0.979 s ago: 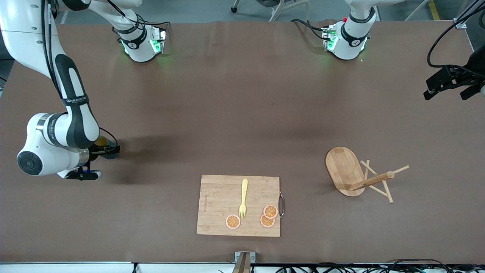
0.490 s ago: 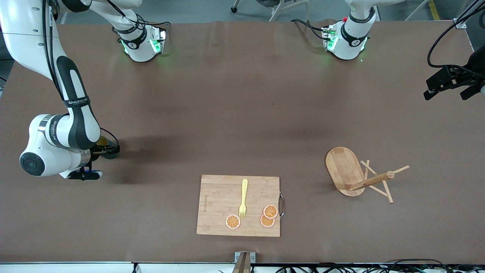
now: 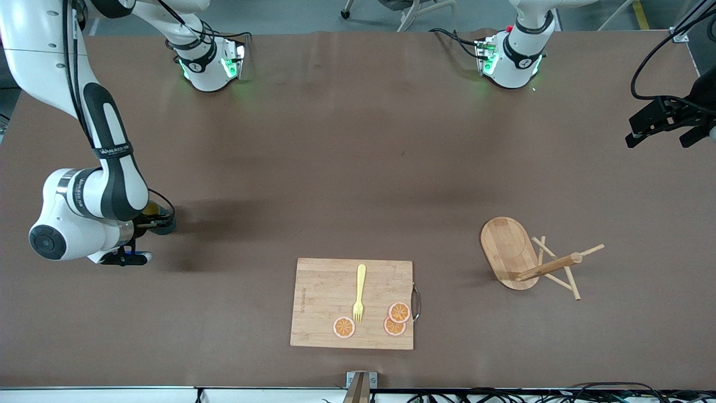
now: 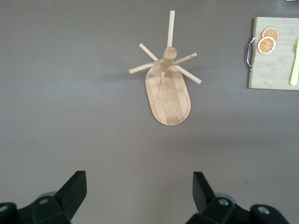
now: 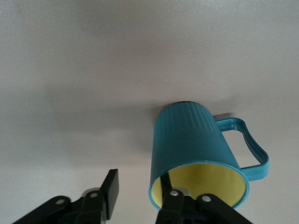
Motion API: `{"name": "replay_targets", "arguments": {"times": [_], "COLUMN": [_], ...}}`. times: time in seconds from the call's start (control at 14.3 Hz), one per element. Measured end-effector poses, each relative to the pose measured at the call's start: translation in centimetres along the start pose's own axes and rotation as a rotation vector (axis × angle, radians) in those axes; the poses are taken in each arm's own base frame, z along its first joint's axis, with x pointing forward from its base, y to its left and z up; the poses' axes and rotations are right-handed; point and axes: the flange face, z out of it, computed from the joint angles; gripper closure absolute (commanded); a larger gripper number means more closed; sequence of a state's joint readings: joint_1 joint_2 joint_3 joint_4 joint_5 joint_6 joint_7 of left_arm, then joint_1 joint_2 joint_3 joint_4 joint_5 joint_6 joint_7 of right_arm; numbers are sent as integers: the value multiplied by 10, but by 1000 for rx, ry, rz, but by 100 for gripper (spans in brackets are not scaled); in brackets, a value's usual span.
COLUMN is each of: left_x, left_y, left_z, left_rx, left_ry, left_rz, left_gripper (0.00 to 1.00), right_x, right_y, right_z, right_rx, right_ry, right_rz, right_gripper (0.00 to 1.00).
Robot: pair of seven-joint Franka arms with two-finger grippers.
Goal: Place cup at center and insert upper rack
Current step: 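Close the right gripper on the rim of the teal mug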
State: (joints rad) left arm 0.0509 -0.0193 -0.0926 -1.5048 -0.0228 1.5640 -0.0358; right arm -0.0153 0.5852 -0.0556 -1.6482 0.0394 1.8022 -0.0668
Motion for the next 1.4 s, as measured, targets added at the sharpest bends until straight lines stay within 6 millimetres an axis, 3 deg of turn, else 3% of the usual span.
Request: {"name": "replay_targets", "arguments": {"times": [0.28,0.63,1.4], "left_x": [0,0,0], "left_y": [0,0,0], "left_z": [0,0,0], "left_rx": [0,0,0], "left_ry": [0,0,0], "left_rz": [0,0,0], "left_gripper": [0,0,0], "right_x": [0,0,-1], "right_y": [1,4,7], "right_z": [0,0,-2], "right_rx": [0,2,3], "right_ry": [0,0,-4], "right_rz": [-2,-55,-53], "right_gripper": [74,99,100]}}
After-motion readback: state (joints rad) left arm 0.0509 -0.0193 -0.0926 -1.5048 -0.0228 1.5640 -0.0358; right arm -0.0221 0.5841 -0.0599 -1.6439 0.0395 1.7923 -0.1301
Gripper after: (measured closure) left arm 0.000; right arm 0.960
